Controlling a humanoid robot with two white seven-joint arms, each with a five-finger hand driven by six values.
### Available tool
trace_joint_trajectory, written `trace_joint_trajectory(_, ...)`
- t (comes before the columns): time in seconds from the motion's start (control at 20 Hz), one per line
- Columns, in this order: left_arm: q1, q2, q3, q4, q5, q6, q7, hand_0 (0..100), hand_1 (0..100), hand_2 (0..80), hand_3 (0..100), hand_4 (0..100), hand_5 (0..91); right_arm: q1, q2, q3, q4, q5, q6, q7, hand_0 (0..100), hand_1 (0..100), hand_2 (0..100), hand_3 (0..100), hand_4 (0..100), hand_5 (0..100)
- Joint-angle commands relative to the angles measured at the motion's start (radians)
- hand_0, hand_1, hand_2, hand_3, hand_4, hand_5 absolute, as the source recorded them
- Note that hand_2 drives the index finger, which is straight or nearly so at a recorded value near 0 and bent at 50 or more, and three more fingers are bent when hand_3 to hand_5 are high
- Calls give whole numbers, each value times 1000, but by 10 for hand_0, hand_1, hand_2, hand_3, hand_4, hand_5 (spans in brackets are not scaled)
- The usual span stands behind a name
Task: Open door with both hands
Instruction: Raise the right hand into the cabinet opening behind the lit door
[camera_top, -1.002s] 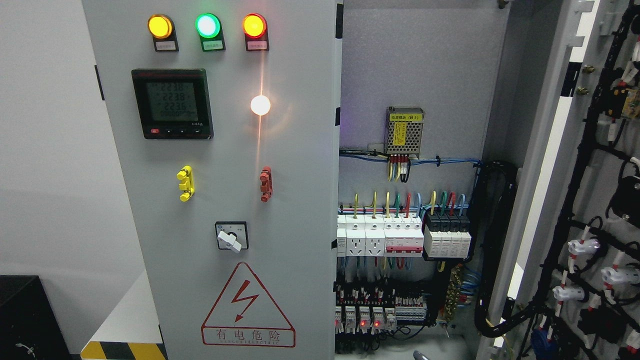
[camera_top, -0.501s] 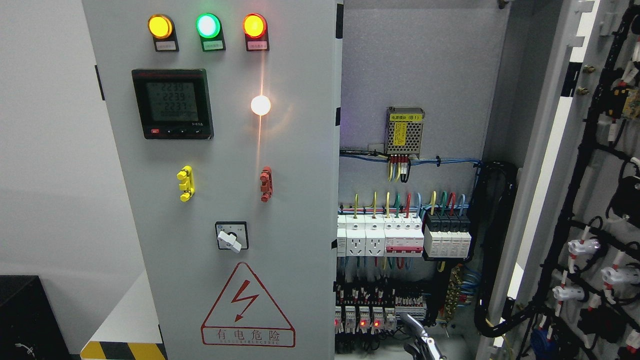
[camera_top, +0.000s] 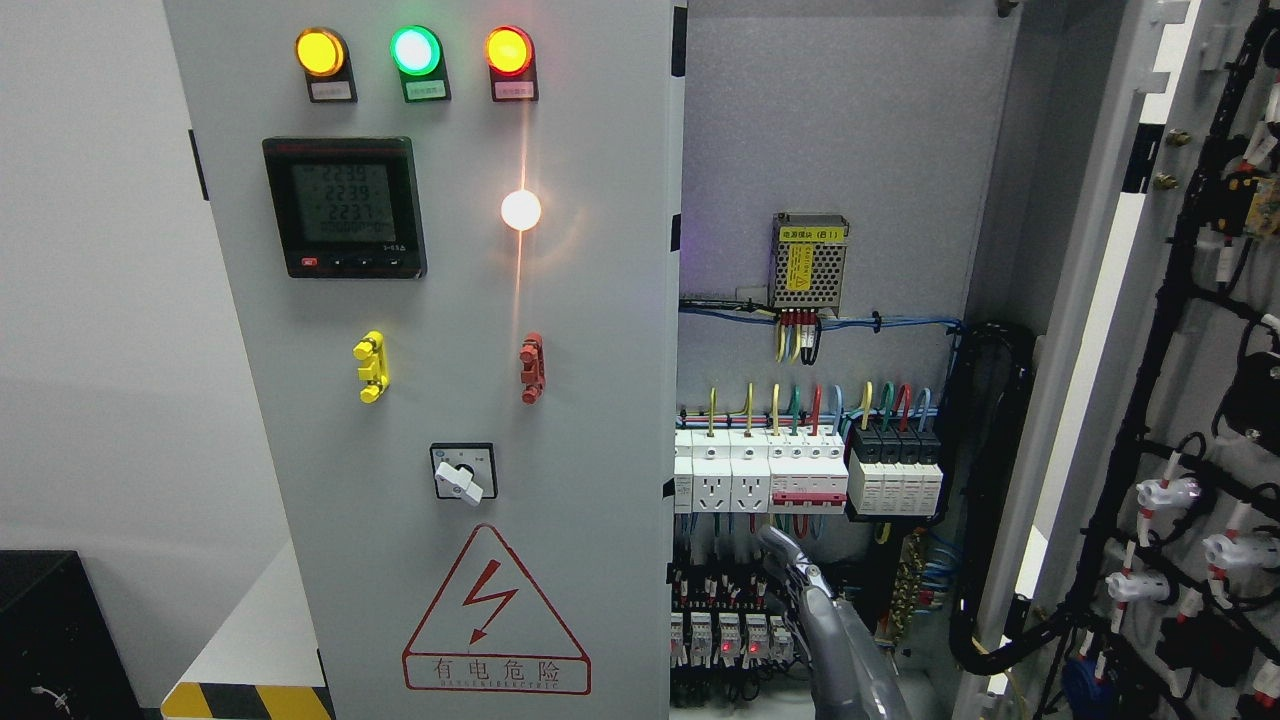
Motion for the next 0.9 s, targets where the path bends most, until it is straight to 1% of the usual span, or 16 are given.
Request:
trace_joint_trajectory(0.0,-1,5,0,-28,1,0,0,0,0,0,0,0,0,-98,81,-3,43,-23,18,4,0,0,0,0,0,0)
trace_joint_trajectory(0.2,1,6,0,-28,-1,-2,0,0,0,0,0,0,0,-131,84,-7,84,-23,20,4,0,0,0,0,0,0)
trace_joint_trajectory(0.3,2,6,0,-28,-1,-2,0,0,0,0,0,0,0,-161,90,-9,118,-23,20,4,0,0,0,0,0,0)
trace_joint_trajectory(0.65,1,5,0,-28,-1,-2,0,0,0,0,0,0,0,-276,90,-12,239,-24,20,5,0,0,0,0,0,0)
trace_joint_trajectory(0.85,1,5,0,-28,-1,-2,0,0,0,0,0,0,0,-312,89,-12,302,-24,22,5,0,0,0,0,0,0)
